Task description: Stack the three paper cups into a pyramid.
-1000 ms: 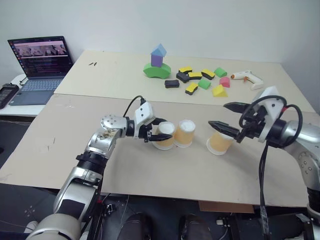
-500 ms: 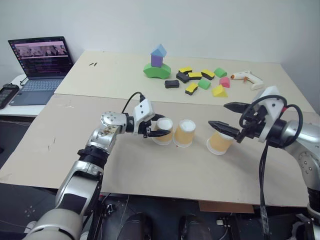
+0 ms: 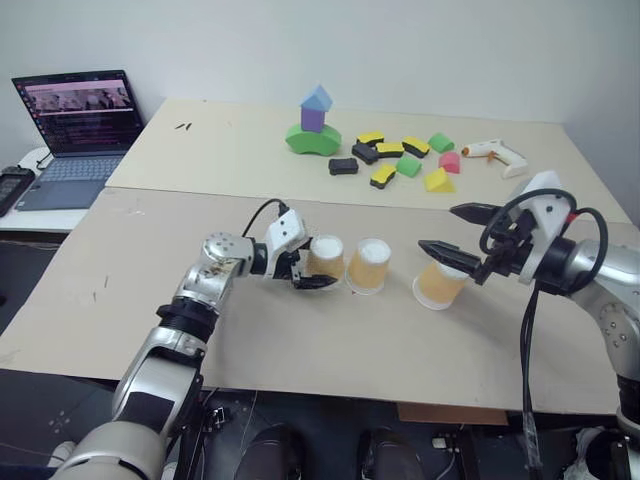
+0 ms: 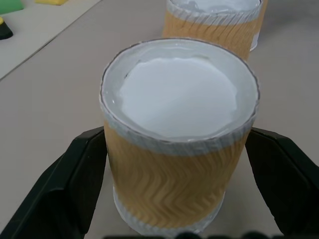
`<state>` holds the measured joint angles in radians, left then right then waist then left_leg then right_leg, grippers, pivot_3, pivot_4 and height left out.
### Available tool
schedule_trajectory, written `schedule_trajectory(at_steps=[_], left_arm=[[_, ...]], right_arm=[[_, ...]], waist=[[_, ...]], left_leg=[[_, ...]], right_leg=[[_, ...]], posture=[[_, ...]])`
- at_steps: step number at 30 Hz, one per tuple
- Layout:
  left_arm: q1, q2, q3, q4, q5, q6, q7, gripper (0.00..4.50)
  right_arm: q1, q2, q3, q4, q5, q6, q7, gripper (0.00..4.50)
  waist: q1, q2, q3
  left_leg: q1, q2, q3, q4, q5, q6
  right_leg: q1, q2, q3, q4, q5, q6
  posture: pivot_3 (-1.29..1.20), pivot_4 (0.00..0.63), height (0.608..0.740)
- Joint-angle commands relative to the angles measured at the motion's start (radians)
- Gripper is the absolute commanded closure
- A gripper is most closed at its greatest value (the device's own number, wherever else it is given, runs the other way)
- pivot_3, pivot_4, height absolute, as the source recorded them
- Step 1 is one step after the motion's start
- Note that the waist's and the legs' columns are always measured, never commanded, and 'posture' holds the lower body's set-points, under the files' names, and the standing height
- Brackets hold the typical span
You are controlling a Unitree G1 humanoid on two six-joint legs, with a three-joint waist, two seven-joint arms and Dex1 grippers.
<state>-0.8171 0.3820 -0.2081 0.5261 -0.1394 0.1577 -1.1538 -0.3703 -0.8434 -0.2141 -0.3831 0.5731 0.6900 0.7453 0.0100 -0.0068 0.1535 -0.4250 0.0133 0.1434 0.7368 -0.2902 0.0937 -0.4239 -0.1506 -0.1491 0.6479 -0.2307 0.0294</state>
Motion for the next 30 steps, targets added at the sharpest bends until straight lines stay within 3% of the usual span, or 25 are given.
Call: schedule_trajectory(at_steps=[1,13,20,25,30], left_arm=[[-0.012,0.042,0.041,-0.113,-0.036,0.047,-0.024,0.03],[-0.01,0.3,0.132,-0.496,-0.27,0.411,-0.203,0.03],[-0.042,0.356,0.176,-0.547,-0.33,0.487,-0.183,0.03],[-0.028,0.365,0.173,-0.567,-0.338,0.495,-0.172,0.03],[-0.032,0.35,0.158,-0.552,-0.331,0.486,-0.154,0.03]], right_arm=[[-0.014,-0.012,-0.033,-0.017,0.009,-0.003,-0.001,0.0],[0.019,-0.025,-0.05,-0.001,0.007,-0.01,0.028,0.0],[0.277,-0.116,-0.271,0.082,-0.028,-0.049,0.121,0.0],[0.334,-0.143,-0.355,0.116,-0.023,-0.058,0.161,0.0],[0.302,-0.084,-0.181,0.138,-0.064,-0.091,0.154,0.0]], waist=[[-0.001,0.0,0.0],[-0.006,0.0,0.0],[0.004,0.0,0.0],[-0.006,0.001,0.0],[-0.012,0.001,0.0]], left_leg=[[0.0,0.0,0.0,0.0,0.0,0.0],[0.001,0.0,0.0,0.0,0.0,0.0],[0.001,-0.001,-0.001,0.0,0.0,0.0],[0.003,0.0,0.0,0.0,0.0,0.0],[0.005,0.001,0.0,0.0,0.0,0.0]], right_leg=[[0.0,0.0,0.0,0.0,0.0,0.0],[0.001,0.0,0.001,0.001,0.0,0.0],[0.002,0.0,0.001,-0.001,-0.001,0.002],[0.002,0.002,0.002,0.001,-0.001,0.002],[0.004,0.001,0.004,0.001,-0.001,0.002]], posture=[[0.0,0.15,0.695],[0.0,0.15,0.695],[0.0,0.15,0.695],[0.0,0.15,0.695],[0.0,0.15,0.695]])
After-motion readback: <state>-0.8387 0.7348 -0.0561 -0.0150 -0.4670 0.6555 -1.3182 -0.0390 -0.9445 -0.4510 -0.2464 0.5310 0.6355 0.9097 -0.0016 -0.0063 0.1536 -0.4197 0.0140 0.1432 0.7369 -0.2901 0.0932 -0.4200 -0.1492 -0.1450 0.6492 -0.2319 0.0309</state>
